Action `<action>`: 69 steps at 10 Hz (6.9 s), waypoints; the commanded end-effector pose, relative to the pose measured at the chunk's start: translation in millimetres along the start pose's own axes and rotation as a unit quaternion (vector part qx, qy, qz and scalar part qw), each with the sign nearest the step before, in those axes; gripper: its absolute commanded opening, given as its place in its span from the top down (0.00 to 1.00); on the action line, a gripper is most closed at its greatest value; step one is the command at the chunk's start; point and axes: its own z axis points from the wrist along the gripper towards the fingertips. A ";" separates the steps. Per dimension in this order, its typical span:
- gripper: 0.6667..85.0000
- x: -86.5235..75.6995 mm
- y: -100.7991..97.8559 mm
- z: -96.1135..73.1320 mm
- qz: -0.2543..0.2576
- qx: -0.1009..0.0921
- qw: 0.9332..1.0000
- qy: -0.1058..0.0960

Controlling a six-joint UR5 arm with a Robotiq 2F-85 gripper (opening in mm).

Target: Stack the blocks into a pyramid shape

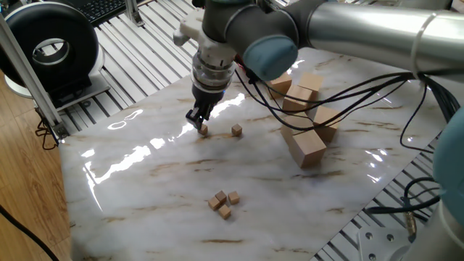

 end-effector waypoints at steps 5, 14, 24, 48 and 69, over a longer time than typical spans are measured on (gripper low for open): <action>0.57 -3.0 5.1 -2.0 0.031 -0.004 0.999 0.026; 0.57 -4.4 8.2 1.0 0.045 -0.012 0.999 0.024; 0.58 0.2 1.9 -20.1 0.014 -0.001 0.999 0.029; 0.70 2.7 2.4 18.0 0.047 -0.018 0.998 0.031; 1.00 5.4 26.7 -59.6 -0.147 -0.062 0.987 0.005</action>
